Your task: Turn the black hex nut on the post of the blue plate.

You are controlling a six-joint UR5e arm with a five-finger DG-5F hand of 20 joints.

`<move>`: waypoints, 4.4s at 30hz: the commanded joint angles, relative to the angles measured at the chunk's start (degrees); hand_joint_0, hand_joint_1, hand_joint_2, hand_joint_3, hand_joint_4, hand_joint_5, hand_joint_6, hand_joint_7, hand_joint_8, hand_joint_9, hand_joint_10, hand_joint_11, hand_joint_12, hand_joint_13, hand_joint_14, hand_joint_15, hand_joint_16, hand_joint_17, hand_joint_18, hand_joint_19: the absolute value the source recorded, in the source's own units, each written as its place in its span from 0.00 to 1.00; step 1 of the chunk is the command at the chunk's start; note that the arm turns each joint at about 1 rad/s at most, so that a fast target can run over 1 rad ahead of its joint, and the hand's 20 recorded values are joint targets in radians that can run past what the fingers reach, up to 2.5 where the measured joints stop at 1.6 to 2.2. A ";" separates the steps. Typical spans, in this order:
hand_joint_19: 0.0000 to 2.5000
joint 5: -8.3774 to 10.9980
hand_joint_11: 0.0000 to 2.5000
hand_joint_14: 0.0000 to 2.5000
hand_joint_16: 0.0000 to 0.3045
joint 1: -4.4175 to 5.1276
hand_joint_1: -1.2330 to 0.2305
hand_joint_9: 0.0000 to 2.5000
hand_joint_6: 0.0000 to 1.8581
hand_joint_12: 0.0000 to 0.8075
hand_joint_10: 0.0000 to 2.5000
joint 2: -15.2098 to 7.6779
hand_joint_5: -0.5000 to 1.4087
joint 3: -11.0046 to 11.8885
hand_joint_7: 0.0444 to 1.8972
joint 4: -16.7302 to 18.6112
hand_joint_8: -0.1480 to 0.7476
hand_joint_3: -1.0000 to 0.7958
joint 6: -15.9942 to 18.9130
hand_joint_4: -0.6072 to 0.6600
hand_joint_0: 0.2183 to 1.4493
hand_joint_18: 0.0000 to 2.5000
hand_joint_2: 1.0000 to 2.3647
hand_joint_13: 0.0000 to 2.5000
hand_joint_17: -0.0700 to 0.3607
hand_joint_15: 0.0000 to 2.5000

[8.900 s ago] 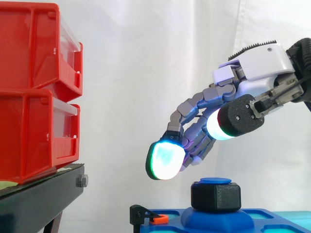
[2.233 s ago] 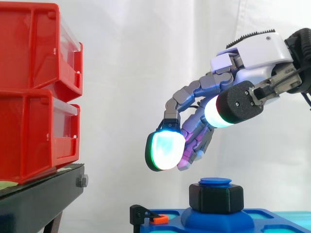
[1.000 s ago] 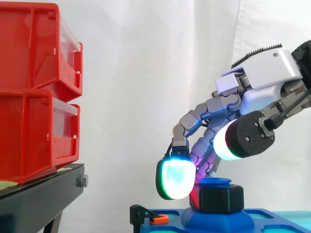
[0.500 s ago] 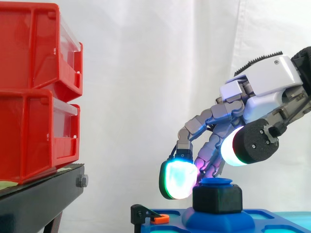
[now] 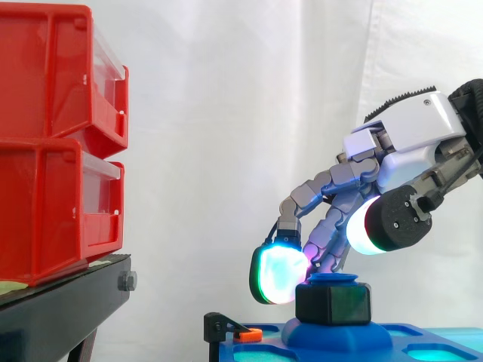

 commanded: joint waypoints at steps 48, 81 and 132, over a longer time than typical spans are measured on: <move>0.11 5.86 0.00 0.00 0.20 4.32 0.59 0.25 0.27 0.51 0.00 -0.06 0.18 -2.64 0.40 5.50 0.51 0.28 1.48 0.69 0.22 0.28 0.00 0.28 0.49 0.05; 0.13 5.33 0.01 0.00 0.19 3.44 0.35 0.17 0.27 0.50 0.00 -0.06 0.14 -2.64 0.49 4.80 0.46 0.36 1.31 0.63 0.25 0.23 0.01 0.24 0.47 0.07; 0.13 5.33 0.04 0.00 0.18 3.27 0.24 0.15 0.27 0.49 0.00 -0.06 0.13 -3.51 0.48 5.24 0.44 0.32 1.22 0.59 0.29 0.23 0.01 0.24 0.45 0.07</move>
